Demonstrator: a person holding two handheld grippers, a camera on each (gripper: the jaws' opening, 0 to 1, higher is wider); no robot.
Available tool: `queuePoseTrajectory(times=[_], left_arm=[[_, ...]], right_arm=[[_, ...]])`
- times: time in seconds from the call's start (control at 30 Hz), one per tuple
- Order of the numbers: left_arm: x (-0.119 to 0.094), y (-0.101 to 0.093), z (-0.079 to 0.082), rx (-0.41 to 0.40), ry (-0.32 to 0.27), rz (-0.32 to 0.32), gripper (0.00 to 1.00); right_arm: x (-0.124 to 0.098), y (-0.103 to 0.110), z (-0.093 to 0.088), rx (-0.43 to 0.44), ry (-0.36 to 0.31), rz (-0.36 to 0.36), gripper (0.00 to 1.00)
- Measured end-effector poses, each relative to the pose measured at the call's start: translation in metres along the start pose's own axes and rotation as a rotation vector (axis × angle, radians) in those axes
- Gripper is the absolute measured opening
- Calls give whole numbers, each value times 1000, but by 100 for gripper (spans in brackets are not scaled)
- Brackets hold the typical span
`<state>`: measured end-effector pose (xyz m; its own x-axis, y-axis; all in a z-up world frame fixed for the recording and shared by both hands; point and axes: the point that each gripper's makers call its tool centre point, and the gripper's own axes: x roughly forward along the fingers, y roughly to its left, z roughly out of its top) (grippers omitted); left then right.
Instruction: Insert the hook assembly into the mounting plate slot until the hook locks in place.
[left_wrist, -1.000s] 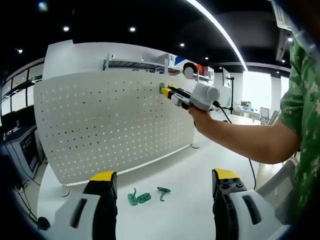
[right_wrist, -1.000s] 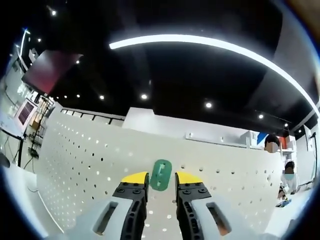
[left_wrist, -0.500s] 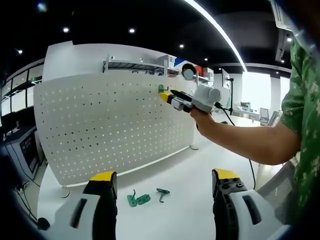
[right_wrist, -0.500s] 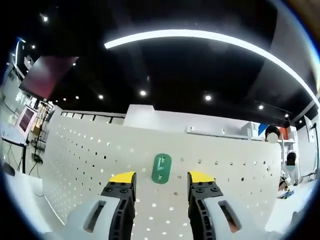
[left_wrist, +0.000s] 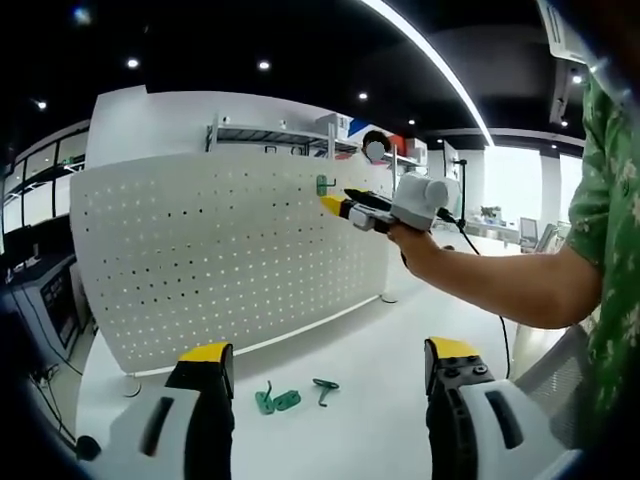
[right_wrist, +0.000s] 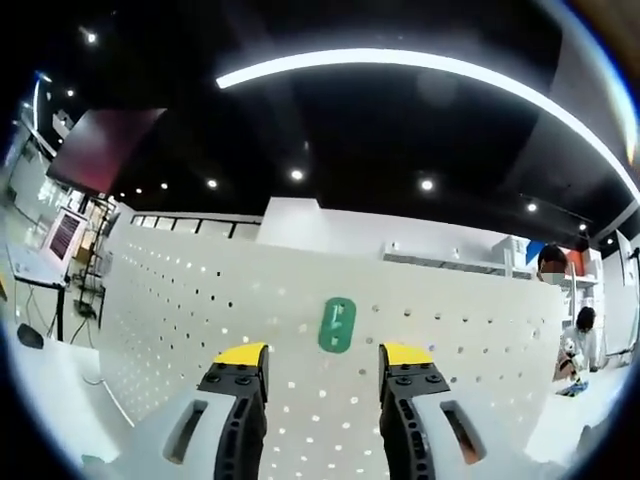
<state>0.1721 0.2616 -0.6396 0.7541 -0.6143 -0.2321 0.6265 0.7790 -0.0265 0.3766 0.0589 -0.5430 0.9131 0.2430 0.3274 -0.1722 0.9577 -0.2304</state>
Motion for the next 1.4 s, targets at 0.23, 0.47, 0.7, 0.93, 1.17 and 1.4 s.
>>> queuePoseTrajectory(times=[0.23,0.47,0.7,0.93,1.17,1.4], left_arm=[[-3,-2,-2,-2,-2,-3,80],[-6,-3,-4,-3,-2,-2,80],[-10,-4,-9,-8,0,2,80],[-14,-3,-12,-10,1,10,80],[-17,-4,-12,-10,-6,14,80],[-20,-7,-15,-10,-3,13,80]], right_arm=[[-8,1,4,-1,12,11,46],[-19,6,6,-6,25,24,46],[-32,18,4,-14,49,56,46],[-42,30,3,-18,64,85,46],[-55,42,-3,-18,87,113,46],[-71,53,-11,-17,120,140,46]])
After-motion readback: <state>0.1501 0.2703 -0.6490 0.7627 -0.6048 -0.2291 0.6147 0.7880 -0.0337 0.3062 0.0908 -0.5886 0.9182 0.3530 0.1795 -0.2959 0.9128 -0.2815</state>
